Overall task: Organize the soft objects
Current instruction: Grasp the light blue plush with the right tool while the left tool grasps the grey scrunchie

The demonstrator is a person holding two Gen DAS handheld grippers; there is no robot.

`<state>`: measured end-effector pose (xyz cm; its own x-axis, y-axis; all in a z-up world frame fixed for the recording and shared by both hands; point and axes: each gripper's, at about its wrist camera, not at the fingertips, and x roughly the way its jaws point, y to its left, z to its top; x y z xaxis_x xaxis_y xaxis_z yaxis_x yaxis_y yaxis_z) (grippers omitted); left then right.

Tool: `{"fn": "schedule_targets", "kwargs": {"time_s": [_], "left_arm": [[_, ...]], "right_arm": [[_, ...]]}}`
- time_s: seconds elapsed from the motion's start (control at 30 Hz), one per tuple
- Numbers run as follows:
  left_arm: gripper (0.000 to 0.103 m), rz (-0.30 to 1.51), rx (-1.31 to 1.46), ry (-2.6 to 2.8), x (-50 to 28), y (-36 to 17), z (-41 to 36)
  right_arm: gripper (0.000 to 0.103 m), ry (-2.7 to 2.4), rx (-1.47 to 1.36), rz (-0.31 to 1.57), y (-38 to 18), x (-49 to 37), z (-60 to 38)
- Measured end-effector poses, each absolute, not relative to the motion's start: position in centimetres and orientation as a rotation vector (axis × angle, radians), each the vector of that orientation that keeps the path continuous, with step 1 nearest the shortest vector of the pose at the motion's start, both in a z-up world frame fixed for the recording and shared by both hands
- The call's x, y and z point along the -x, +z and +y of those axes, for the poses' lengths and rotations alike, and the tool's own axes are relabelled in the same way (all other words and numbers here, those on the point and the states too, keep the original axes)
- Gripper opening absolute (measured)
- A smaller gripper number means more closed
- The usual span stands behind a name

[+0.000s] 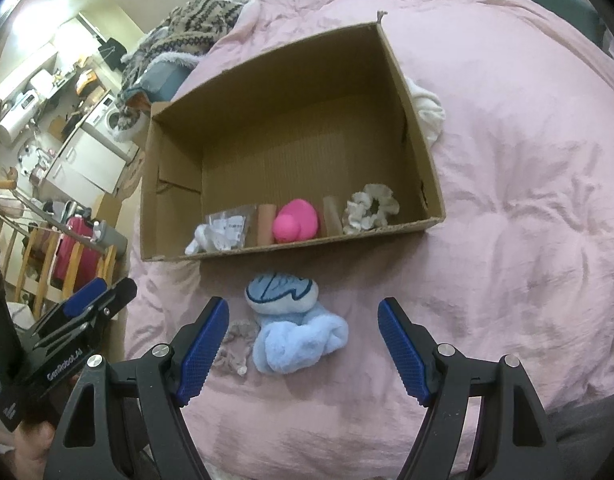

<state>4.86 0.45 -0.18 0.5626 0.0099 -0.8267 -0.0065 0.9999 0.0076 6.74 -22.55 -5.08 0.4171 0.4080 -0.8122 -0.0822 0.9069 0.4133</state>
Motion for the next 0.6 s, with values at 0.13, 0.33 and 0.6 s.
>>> {"fn": "schedule_targets", "kwargs": {"time_s": [0.13,0.33,0.6], "left_arm": [[0.067,0.995,0.012,0.021,-4.9,-0.7,0.6],[0.067,1.022,0.07,0.068,-5.6,-1.2,1.9],[0.067,1.098,0.183,0.133,-6.4,-2.6,4.1]], "right_arm": [[0.081,0.319,-0.352,1.151,-6.2,-7.1,-22.3],[0.081,0.321,-0.425,1.197,-7.5,-7.9,-22.5],[0.098,0.333,-0.418,1.287,-9.9,-8.9,-20.6]]}}
